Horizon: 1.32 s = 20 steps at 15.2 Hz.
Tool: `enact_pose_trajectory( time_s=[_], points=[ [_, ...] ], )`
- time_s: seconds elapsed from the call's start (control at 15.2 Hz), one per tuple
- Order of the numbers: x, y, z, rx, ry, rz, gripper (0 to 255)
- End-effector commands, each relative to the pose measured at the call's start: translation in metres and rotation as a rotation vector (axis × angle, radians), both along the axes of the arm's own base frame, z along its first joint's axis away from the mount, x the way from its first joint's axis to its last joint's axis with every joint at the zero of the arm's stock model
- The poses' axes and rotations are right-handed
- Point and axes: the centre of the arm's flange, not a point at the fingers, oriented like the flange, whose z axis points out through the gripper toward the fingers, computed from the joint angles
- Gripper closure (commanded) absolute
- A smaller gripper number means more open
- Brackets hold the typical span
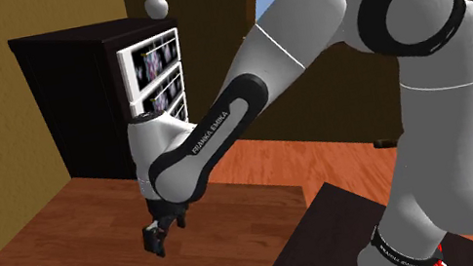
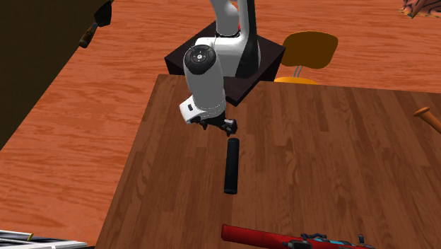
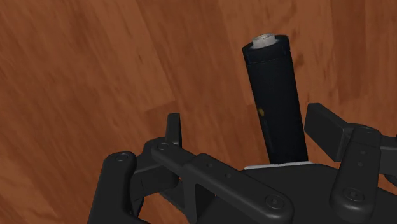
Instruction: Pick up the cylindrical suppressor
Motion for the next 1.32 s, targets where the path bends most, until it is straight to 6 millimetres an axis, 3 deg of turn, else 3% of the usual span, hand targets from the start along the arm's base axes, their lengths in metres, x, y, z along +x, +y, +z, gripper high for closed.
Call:
enact_pose_trajectory(
  time_s=[0.0, 0.53, 1.12, 1.19, 1.25],
  points=[
    [0.006, 0.020, -0.014, 0.003, -0.005, 0.027, 0],
    [0.025, 0.098, -0.074, 0.014, -0.026, 0.130, 0],
    [0.025, 0.098, -0.114, 0.014, -0.026, 0.130, 0],
    [0.026, 0.097, -0.114, 0.014, -0.026, 0.130, 255],
    [0.026, 0.098, -0.114, 0.014, -0.026, 0.130, 255]
  ],
)
